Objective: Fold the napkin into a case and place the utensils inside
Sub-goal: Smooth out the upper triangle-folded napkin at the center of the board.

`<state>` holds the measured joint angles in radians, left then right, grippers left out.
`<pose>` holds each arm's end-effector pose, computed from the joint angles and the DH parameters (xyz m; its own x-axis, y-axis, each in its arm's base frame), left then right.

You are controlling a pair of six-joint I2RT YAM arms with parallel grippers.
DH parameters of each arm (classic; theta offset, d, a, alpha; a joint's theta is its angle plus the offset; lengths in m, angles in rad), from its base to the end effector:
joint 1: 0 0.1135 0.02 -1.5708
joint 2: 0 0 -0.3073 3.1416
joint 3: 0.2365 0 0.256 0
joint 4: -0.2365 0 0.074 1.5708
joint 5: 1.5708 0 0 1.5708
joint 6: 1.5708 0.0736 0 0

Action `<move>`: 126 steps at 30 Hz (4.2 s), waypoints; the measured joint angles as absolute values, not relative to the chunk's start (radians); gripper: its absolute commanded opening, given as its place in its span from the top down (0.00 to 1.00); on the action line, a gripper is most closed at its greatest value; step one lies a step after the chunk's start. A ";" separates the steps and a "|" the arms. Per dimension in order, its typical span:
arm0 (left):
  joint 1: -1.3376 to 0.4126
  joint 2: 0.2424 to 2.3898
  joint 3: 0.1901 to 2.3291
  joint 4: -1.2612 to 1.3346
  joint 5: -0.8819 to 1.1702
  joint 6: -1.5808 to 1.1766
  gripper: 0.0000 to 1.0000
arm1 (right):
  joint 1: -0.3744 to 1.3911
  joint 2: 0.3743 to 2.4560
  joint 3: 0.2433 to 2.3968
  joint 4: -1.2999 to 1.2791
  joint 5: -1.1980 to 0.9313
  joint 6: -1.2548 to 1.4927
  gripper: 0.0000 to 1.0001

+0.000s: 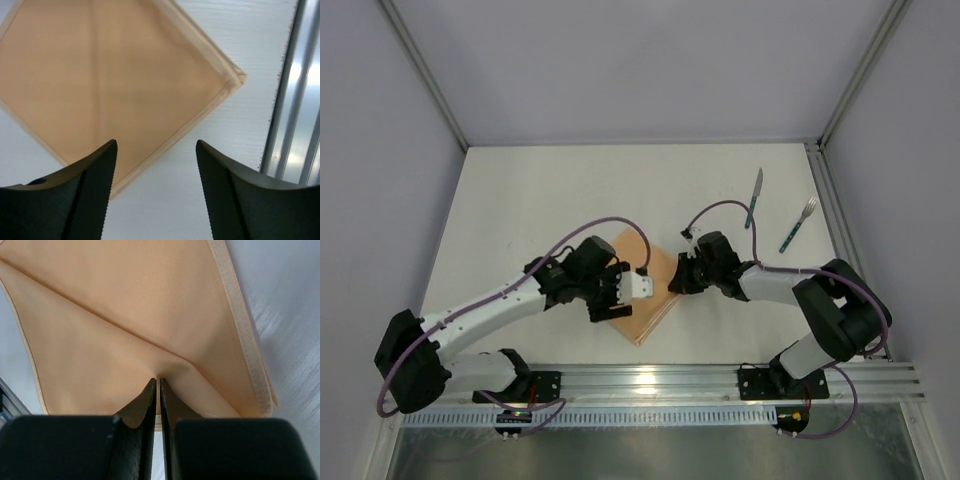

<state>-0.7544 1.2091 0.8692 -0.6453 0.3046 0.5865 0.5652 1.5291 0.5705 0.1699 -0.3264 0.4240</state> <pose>0.1638 -0.1843 0.2543 -0.0773 0.7973 -0.5987 0.9808 0.1685 0.0977 0.2412 0.1809 0.1494 -0.8333 -0.0670 -0.5488 -0.3898 0.7751 0.4973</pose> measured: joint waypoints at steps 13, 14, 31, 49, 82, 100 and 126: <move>-1.249 1.309 0.700 -0.459 0.086 0.595 0.21 | 0.565 1.559 0.580 0.218 -0.318 0.453 0.90; -1.256 1.313 0.693 -0.442 0.076 0.593 0.21 | 0.565 1.559 0.580 0.218 -0.316 0.455 0.90; -1.261 1.470 0.719 -0.304 0.040 0.547 0.61 | 0.565 1.558 0.580 0.221 -0.304 0.455 0.90; -1.261 1.497 0.737 -0.307 0.049 0.548 1.00 | 0.561 1.366 0.722 -0.061 -0.212 0.371 0.56; -1.253 1.470 0.714 -0.307 0.051 0.558 1.00 | 0.436 1.536 0.649 0.082 -0.299 0.381 0.42; -1.208 1.429 0.680 -0.323 0.076 0.585 1.00 | 0.423 1.255 0.615 -0.128 -0.253 0.347 0.42; -1.208 1.429 0.680 -0.323 0.079 0.585 1.00 | 0.419 1.417 0.527 0.089 -0.295 0.456 0.68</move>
<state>-1.2076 1.4292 0.6800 -0.3229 0.0792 0.5854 0.4187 1.4174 0.5270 0.0895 -0.2951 0.4557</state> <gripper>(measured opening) 0.016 0.335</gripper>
